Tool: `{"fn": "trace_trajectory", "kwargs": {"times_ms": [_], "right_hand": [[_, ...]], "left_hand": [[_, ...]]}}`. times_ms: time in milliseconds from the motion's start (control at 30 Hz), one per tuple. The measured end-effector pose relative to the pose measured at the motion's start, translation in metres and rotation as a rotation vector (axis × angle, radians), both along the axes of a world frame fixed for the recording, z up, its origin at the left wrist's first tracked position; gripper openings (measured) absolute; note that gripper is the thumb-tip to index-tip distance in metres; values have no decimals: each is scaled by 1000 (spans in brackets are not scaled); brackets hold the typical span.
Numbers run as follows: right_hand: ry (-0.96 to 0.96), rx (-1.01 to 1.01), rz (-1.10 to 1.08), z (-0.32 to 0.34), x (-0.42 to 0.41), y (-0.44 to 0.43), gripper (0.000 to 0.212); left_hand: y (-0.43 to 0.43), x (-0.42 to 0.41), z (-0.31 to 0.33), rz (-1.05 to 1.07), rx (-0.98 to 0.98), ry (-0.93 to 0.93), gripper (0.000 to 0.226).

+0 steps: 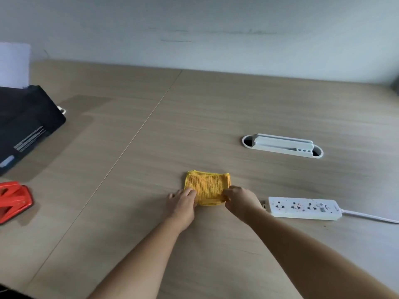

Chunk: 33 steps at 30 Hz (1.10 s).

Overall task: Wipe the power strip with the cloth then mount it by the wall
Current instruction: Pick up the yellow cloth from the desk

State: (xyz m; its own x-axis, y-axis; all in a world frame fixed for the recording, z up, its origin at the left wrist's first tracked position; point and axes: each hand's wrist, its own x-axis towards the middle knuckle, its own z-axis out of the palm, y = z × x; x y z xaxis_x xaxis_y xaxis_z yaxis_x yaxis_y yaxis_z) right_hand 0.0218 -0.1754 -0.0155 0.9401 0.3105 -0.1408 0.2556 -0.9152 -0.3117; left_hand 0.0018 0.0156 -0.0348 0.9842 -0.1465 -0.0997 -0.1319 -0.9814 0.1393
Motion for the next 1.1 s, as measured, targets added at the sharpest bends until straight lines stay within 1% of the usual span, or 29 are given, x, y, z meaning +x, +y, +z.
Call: {"fn": "trace_trajectory", "kwargs": {"times_ms": [133,200,267,333,400,467,533,667,733,800,867,933,1033,1100], "right_hand": [[-71,282,-233,38,15,-26,24],[-137,397,-335,64,22,-39,22],[-240,498,-416,91,25,-53,17],[-310,609,-432,117,22,-67,10],[-261,666,-359,134,11,-77,16],[-127,624,-241,144,-3,-86,19],[-52,537,-169,144,-15,-92,23],[-114,514,-217,142,-29,-115,35],[-101,529,-220,143,-33,-126,29],[-71,565,-222,147,-36,-138,13],[-14,630,-258,153,-40,-147,11],[64,757,-324,160,-44,-156,14],[168,1044,-400,171,-47,-163,15],[151,1139,-475,179,-45,-165,15]], "left_hand": [[-14,21,56,213,-441,146,14],[-28,34,87,253,-604,187,13],[-46,43,115,292,-801,257,18],[-66,47,139,341,-993,342,21],[-84,46,156,366,-1081,389,22],[-104,41,166,359,-1096,399,20],[-122,33,173,335,-1077,395,17],[-155,20,182,282,-1073,407,23],[-166,17,185,282,-1083,388,24],[-175,16,187,269,-1074,364,22],[-179,17,186,236,-1046,335,17],[-181,20,183,204,-1006,285,17],[-182,21,177,174,-909,190,35],[-186,17,176,138,-855,169,44]]}}
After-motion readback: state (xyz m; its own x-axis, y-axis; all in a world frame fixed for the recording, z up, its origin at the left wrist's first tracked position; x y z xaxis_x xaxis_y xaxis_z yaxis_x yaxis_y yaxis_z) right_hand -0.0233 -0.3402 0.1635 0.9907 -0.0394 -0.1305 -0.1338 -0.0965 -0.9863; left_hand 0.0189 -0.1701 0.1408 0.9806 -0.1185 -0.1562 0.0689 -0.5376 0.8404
